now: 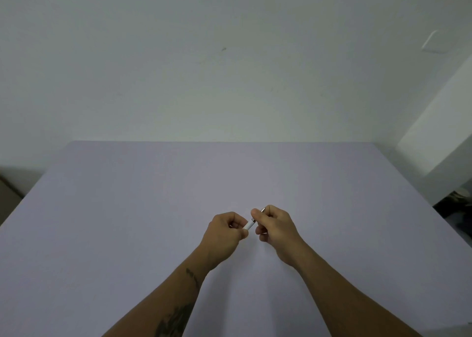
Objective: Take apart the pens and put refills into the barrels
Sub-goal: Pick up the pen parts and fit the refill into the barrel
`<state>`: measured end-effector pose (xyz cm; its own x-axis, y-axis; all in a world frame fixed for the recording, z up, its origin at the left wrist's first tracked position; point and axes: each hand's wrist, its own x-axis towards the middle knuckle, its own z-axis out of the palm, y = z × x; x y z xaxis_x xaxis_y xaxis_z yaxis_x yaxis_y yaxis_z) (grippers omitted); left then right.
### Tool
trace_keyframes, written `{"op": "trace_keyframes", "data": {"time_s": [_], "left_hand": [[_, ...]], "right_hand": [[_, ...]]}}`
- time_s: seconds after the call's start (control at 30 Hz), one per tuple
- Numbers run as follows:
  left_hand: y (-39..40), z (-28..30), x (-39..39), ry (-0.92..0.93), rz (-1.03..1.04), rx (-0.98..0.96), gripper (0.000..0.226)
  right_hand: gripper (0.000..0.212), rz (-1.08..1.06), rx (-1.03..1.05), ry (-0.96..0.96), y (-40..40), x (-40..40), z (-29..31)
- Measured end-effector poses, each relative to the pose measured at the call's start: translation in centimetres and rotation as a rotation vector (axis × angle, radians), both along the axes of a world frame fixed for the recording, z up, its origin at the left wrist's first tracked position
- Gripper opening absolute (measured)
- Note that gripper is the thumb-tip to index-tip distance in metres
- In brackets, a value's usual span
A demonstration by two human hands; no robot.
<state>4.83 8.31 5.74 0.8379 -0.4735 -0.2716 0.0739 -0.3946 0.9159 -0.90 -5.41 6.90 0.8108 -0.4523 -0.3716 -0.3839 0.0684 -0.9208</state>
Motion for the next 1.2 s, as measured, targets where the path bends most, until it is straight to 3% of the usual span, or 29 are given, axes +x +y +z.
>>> {"op": "trace_keyframes", "data": {"time_s": [0.13,0.53,0.77,1.2], "left_hand": [[0.2,0.0,0.0,0.003,0.012,0.013,0.006],[-0.3,-0.2,-0.8,-0.003,0.002,0.008,0.006],[-0.3,-0.2,-0.9,0.001,0.010,0.017,0.006],[-0.5,-0.6,-1.2,-0.018,0.005,0.061,0.007]], "right_hand": [[0.016,-0.001,0.191,-0.045,-0.4,-0.4,0.5],[0.030,-0.071,-0.078,0.023,0.2,-0.7,0.1],[0.017,-0.005,0.240,-0.027,-0.9,-1.6,0.5],[0.019,-0.025,-0.062,0.028,-0.1,-1.2,0.0]]}}
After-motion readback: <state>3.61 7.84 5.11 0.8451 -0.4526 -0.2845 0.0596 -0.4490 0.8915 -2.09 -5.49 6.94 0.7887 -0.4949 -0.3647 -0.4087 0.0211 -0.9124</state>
